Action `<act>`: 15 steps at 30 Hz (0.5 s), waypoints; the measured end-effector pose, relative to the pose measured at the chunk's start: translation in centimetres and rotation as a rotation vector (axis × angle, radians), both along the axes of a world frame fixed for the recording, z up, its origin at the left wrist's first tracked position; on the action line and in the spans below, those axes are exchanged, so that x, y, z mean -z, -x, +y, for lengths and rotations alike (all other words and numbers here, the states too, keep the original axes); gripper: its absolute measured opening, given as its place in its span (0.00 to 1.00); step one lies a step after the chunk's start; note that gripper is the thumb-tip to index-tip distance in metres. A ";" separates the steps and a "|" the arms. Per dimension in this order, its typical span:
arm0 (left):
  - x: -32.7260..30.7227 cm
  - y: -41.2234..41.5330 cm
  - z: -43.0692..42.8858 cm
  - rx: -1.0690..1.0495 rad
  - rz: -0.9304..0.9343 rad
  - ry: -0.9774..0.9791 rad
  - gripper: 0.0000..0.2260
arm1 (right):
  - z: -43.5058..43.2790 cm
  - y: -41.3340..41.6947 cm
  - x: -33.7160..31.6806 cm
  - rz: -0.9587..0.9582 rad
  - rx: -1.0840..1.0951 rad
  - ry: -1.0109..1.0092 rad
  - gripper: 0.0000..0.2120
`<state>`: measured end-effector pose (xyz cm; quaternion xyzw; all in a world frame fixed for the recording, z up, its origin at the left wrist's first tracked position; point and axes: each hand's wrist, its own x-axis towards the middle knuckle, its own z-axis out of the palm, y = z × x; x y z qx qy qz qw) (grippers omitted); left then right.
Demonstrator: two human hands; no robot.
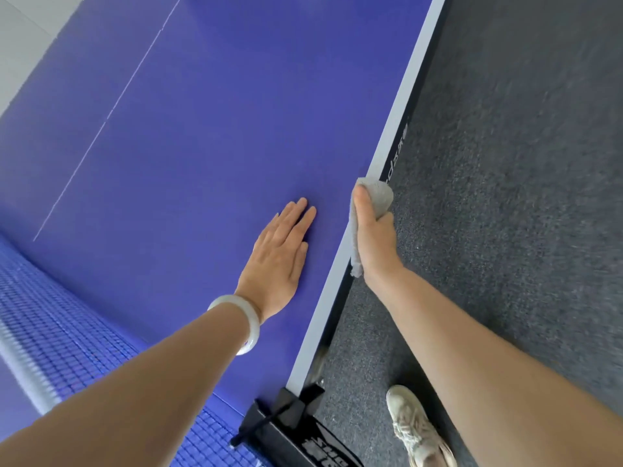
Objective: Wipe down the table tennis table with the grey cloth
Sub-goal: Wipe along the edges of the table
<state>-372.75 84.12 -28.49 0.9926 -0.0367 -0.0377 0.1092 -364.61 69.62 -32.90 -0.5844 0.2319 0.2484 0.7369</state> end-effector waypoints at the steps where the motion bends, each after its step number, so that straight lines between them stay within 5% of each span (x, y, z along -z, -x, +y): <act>1: 0.2 0.1 0.0 -0.009 -0.014 -0.011 0.22 | 0.2 1.4 0.1 -0.011 0.003 -0.003 0.30; 8: 0.6 0.0 0.1 -0.012 -0.037 -0.020 0.22 | 1.1 15.2 -0.4 0.019 -0.183 0.079 0.22; 15: 0.2 0.0 -0.1 -0.014 -0.040 -0.019 0.22 | 1.3 18.4 -2.9 0.245 -0.273 -0.087 0.15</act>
